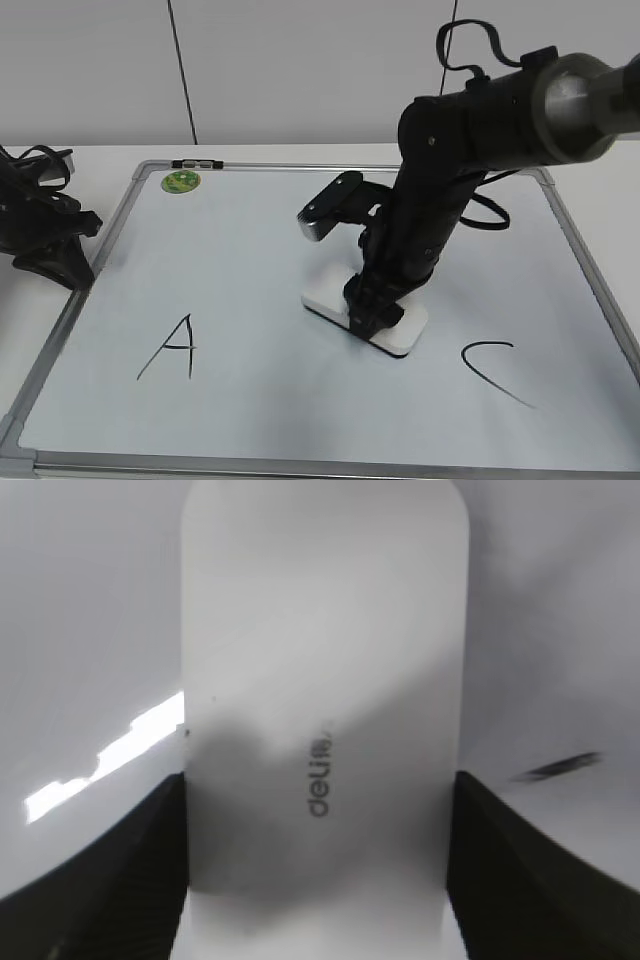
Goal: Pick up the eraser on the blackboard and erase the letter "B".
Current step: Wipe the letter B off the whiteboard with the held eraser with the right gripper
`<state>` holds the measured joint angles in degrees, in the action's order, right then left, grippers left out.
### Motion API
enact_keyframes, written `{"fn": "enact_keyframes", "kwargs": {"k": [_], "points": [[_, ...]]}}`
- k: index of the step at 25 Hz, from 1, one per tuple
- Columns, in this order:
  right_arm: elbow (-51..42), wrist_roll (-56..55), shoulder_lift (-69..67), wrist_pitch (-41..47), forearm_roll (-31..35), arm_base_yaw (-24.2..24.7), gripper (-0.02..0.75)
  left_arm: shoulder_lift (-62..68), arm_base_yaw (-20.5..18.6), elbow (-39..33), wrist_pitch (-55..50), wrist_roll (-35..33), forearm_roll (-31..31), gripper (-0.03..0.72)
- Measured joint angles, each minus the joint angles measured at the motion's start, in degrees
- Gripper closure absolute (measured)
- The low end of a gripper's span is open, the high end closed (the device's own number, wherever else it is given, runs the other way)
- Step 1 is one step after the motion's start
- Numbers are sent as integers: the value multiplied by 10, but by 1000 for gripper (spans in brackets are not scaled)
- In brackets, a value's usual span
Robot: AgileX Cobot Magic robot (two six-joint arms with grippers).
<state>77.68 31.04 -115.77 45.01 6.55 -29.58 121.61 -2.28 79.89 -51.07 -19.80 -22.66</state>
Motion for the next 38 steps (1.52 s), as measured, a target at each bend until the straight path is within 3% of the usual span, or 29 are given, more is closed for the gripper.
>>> {"fn": "enact_keyframes", "kwargs": {"k": [5, 10, 14, 27, 38], "points": [[70, -7, -14, 41, -28, 61, 213, 0, 0, 1, -1, 0, -1, 654], [132, -45, -14, 59, -79, 98, 213, 0, 0, 1, -1, 0, -1, 654], [155, -65, -14, 78, -84, 122, 213, 0, 0, 1, -1, 0, -1, 654], [156, -67, -14, 126, -75, 128, 214, 0, 0, 1, -1, 0, -3, 654], [157, -61, -55, 113, -52, 127, 214, 0, 0, 1, -1, 0, -3, 654]]}}
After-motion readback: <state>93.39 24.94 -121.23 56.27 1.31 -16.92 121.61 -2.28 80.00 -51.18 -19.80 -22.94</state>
